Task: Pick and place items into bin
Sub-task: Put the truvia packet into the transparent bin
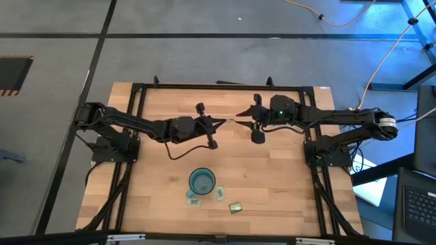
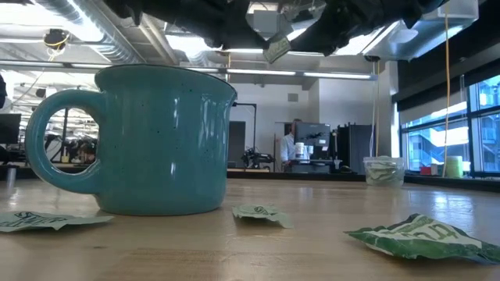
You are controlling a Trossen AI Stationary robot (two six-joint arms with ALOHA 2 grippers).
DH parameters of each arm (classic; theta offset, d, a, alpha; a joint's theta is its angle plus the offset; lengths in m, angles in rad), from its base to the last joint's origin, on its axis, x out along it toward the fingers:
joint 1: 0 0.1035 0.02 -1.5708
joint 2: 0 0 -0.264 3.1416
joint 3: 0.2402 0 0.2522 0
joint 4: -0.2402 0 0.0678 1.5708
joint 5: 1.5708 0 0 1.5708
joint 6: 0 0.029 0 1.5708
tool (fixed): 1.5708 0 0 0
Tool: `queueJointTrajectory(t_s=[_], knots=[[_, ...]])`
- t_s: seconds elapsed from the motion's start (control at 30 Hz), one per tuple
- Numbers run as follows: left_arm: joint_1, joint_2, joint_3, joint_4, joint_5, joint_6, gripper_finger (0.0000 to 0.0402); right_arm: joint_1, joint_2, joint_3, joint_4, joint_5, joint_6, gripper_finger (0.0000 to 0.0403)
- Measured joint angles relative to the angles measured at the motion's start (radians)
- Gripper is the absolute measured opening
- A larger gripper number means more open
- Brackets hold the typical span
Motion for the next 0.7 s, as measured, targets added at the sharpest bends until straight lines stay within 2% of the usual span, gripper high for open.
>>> queueJointTrajectory(t_s=[0.4, 0.7], knots=[[0.002, 0.000, 0.000, 0.065, 0.005, 0.028, 0.0003, 0.001, 0.001, 0.000, 0.018, 0.000, 0.056, 0.0116], [0.003, 0.000, 0.000, 0.079, 0.005, 0.054, 0.0002, 0.001, 0.001, 0.000, 0.018, -0.010, 0.049, 0.0034]])
